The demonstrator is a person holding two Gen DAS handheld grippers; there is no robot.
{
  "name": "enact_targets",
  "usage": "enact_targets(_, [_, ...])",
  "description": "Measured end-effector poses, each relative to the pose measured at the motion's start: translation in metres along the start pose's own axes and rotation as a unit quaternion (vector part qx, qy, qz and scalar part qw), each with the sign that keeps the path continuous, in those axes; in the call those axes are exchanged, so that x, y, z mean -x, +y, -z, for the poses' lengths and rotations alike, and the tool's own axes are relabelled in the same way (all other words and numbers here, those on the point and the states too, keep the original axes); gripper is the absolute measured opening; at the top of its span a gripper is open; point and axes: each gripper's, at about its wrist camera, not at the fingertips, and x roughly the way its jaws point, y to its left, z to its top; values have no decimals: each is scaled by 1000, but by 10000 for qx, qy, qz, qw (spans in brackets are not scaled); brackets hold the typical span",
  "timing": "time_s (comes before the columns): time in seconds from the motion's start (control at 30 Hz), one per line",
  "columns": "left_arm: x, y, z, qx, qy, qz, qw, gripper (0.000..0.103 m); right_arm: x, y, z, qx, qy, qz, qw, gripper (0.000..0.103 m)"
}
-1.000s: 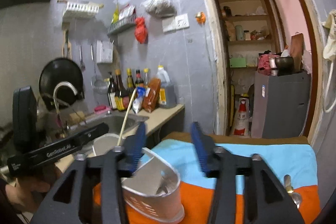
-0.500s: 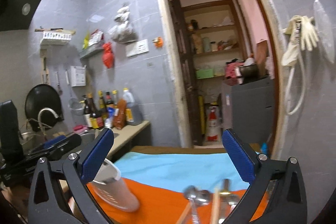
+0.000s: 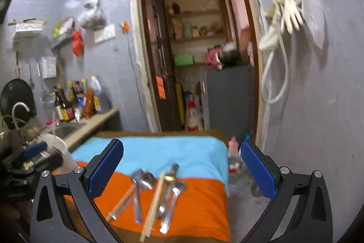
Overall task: Organize utensils
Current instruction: 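Grasp a silver spoon with the right tool while the left tool grasps another chopstick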
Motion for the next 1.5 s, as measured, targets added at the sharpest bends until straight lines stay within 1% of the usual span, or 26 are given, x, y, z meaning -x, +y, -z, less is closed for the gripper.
enact_targets(0.07, [-7,-11,5,-203,-27,-84,9998,97,-4,-10,10,-41,133,45,9999,103])
enact_targets(0.13, [-15,-19,9,-303,70,21,9995,97,-10,-19,18,-173,281,35,9994,103])
enact_targets(0.2, [-21,-28,13,-421,51,13,9991,97,-15,-24,22,-240,376,17,9990,103])
enact_targets(0.23, [-24,-32,15,-501,63,75,9987,97,-17,-26,25,-265,411,2,9988,103])
enact_targets(0.3, [-30,-37,20,-546,161,127,9983,97,-21,-29,31,-317,482,-74,9983,103])
enact_targets(0.4, [-46,-38,28,-434,436,257,9978,97,-30,-36,38,-418,616,-163,9971,98])
enact_targets(0.43, [-54,-37,32,-364,555,289,9974,96,-34,-40,39,-457,657,-187,9966,95])
enact_targets(0.53, [-67,-35,40,-241,801,309,9960,96,-45,-47,45,-540,840,-251,9947,85])
enact_targets(0.6, [-81,-31,44,-153,1011,278,9944,93,-53,-50,50,-579,1002,-329,9927,80])
enact_targets(0.63, [-89,-28,47,-83,1137,279,9931,89,-57,-50,51,-575,1063,-368,9920,76])
enact_targets(0.67, [-95,-25,47,-27,1252,261,9918,83,-61,-50,52,-551,1133,-382,9913,73])
enact_targets(0.7, [-100,-23,49,18,1354,243,9905,79,-65,-48,55,-512,1230,-407,9903,72])
enact_targets(0.77, [-113,-14,55,145,1641,190,9862,65,-73,-46,57,-511,1329,-501,9885,66])
enact_targets(0.9, [-135,3,67,359,2171,93,9754,51,-91,-39,64,-464,1635,-641,9834,55])
enact_targets(0.97, [-146,10,72,447,2460,109,9682,43,-98,-34,68,-440,1790,-696,9804,48])
enact_targets(1.0, [-150,12,74,466,2564,115,9654,41,-103,-32,70,-424,1880,-745,9784,46])
enact_targets(1.07, [-156,15,77,504,2734,193,9604,37,-110,-26,74,-371,2070,-822,9742,39])
enact_targets(1.1, [-157,17,76,510,2738,216,9602,36,-115,-23,76,-332,2182,-867,9715,38])
enact_targets(1.23, [-164,23,72,470,2844,287,9571,23,-131,-15,82,-241,2545,-965,9619,28])
enact_targets(1.3, [-168,26,70,514,2880,363,9556,18,-137,-14,85,-248,2705,-967,9575,25])
enact_targets(1.43, [-178,30,68,620,2969,534,9514,13,-144,-17,85,-388,2771,-961,9552,20])
enact_targets(1.5, [-182,29,65,506,3104,630,9472,13,-148,-18,85,-479,2812,-968,9535,19])
